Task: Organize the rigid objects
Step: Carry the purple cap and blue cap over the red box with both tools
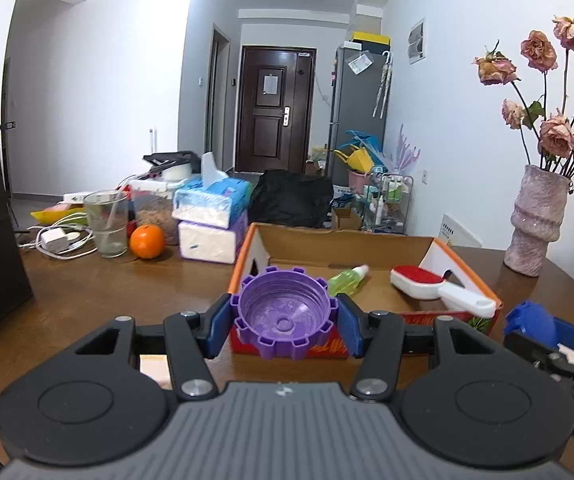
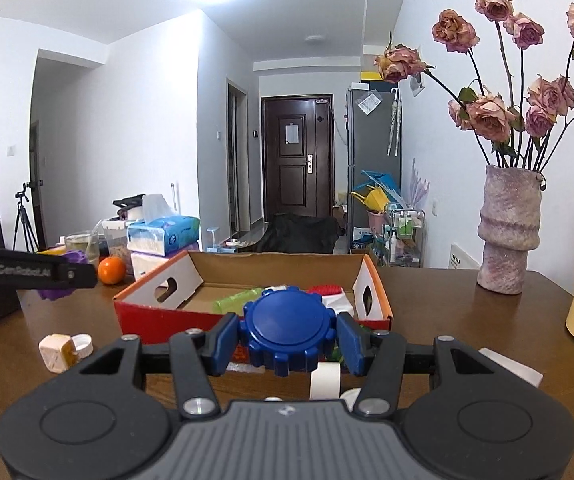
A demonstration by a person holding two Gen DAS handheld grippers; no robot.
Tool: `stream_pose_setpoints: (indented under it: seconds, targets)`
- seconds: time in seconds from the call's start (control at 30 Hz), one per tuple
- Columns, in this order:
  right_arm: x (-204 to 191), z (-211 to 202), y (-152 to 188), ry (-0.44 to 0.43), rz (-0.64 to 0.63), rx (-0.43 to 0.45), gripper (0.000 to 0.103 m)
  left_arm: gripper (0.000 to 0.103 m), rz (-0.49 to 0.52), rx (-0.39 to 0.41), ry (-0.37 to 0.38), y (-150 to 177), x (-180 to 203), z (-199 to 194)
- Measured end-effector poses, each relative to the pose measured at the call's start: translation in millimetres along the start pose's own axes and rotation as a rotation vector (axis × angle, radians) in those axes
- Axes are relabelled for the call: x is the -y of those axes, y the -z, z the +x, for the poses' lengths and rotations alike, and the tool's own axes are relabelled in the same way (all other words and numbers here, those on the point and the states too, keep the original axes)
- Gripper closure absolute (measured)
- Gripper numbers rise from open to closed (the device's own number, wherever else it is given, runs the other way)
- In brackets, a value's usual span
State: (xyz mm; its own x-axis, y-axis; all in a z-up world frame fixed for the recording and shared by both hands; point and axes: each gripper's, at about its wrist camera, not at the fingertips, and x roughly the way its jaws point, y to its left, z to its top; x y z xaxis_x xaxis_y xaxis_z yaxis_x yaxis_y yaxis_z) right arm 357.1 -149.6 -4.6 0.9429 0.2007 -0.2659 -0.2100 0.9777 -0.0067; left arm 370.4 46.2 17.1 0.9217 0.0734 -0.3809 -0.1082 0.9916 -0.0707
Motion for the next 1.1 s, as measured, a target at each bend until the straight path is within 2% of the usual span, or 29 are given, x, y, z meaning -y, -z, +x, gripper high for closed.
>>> stream_pose_setpoints:
  seconds: [0.5, 1.1]
  targets:
    - [5, 31, -28, 0.020, 0.014, 0.041, 0.051, 0.047, -0.033, 0.027, 0.014, -26, 21, 33]
    - [4, 85, -39, 0.015, 0.009, 0.023, 0.051, 0.047, -0.082, 0.005, 0.010, -39, 11, 83]
